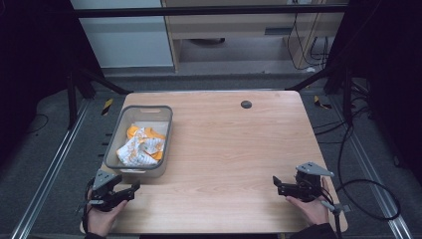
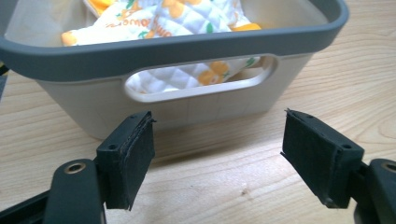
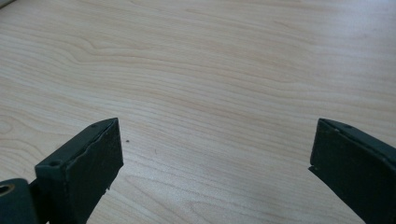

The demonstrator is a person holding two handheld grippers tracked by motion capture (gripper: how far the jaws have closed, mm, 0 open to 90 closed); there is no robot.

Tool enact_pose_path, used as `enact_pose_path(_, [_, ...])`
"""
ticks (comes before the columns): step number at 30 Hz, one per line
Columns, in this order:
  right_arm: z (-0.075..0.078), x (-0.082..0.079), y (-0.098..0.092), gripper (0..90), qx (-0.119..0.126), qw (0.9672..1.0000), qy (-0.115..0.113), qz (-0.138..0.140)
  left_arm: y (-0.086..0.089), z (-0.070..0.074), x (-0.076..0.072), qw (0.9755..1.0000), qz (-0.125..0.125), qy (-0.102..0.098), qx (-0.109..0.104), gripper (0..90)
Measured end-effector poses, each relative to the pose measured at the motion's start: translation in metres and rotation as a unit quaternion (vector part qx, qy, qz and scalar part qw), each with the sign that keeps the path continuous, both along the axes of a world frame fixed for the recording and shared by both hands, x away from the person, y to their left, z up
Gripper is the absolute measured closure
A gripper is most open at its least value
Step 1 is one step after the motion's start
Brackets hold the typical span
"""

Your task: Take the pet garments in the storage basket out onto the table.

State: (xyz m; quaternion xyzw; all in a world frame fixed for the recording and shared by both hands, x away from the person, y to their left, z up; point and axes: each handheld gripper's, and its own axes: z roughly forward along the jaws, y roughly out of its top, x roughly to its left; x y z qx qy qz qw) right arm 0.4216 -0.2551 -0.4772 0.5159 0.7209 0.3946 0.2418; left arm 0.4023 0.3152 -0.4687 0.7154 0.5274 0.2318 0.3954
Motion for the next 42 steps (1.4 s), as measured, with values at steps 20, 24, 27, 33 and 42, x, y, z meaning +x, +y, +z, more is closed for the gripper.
enact_pose_path(20, [-0.008, -0.005, 0.004, 11.8, -0.016, 0.9997, -0.009, -0.013, -0.001, 0.027, -0.006, 0.9994, -0.001, -0.031, -0.016, 25.3])
enact_pose_path(24, [-0.008, -0.005, 0.003, 12.0, -0.015, 0.9997, -0.013, -0.013, -0.002, 0.029, -0.007, 0.9992, -0.002, -0.036, -0.016, 25.3])
enact_pose_path(27, [-0.010, -0.005, 0.004, 12.0, -0.019, 0.9997, -0.010, -0.010, -0.003, 0.033, -0.007, 0.9990, -0.005, -0.042, -0.016, 25.3])
enact_pose_path(33, [-0.010, -0.005, 0.005, 12.1, -0.017, 0.9997, -0.014, -0.008, -0.001, 0.042, -0.003, 0.9989, -0.007, -0.043, -0.018, 24.5])
enact_pose_path(42, [-0.012, -0.006, 0.006, 12.3, -0.023, 0.9994, -0.024, -0.002, 0.000, 0.053, 0.002, 0.9987, -0.009, -0.047, -0.016, 24.0])
